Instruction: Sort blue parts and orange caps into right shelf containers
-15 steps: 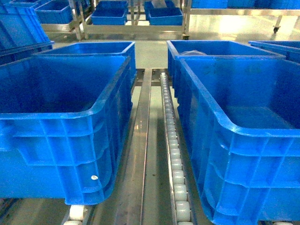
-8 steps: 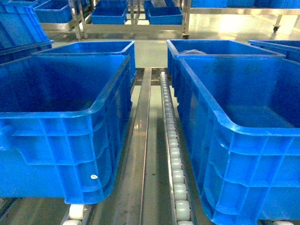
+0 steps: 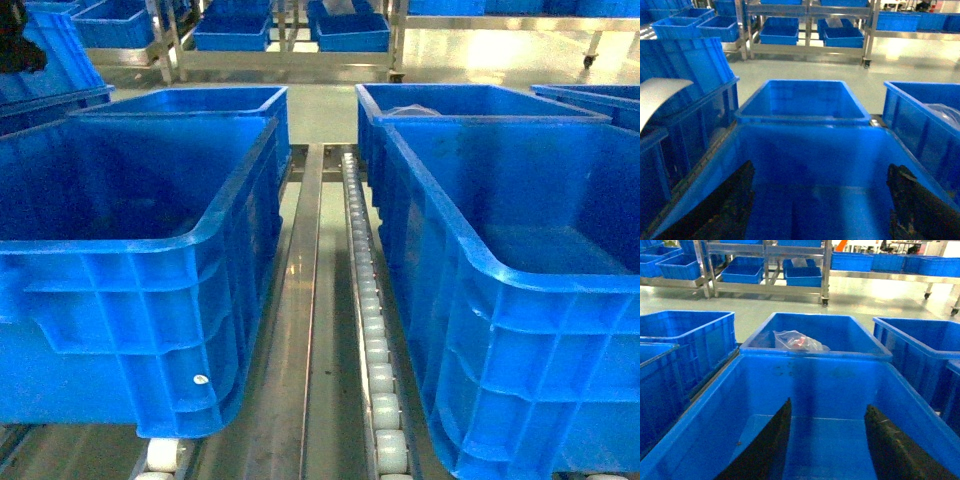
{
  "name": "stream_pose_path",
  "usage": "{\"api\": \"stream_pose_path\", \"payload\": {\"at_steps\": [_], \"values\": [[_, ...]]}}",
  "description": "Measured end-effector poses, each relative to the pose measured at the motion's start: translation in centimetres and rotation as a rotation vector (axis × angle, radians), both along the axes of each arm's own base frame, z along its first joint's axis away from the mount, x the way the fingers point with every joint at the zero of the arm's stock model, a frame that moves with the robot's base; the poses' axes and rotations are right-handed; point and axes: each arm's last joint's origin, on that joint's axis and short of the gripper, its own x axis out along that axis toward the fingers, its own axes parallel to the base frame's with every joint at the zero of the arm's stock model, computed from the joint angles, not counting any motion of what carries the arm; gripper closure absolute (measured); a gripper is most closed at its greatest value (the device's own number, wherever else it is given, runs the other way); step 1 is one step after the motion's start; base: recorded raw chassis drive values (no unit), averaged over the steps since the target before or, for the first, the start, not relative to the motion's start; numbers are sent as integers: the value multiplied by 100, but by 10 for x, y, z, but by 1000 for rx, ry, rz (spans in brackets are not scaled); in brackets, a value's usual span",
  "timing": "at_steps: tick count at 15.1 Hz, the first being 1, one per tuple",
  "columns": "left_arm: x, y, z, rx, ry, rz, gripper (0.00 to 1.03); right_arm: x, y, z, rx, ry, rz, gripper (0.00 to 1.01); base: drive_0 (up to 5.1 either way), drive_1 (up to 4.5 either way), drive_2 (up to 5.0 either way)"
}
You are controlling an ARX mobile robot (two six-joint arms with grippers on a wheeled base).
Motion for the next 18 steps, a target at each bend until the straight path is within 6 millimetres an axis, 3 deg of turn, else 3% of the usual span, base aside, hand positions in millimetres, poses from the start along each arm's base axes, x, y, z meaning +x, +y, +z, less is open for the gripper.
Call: {"api": "stream_pose_path", "payload": {"at_steps": [3,4,5,6,9,11,18], "values": [[-55,-2,-17,-1,-17,-17,66,-46,-14,-15,3,6,-10,90,0,0,0],[-69,-2,-26,-1,0,-17,79,-58,-16,-21,4,15,-6,98,0,0,0],[-95,-2,-38,-4,14,-17,101,-80,-23,-25,7,6,-3,98,0,0,0],[-118,-2,-44,-5,7,-17,101,-100,-32,-32,9,14,-18,98,0,0,0],[-143,-2,-51,-5,9,-17,101,-120,-32,-35,8,6,-14,98,0,0,0],[-157,-2,-56,-5,14,-17,101,-134,-32,-51,9,43,-14,98,0,0,0],[-177,-2,-68,-5,17,-17,101,-149,-32,-44,9,12,-13,98,0,0,0]]}}
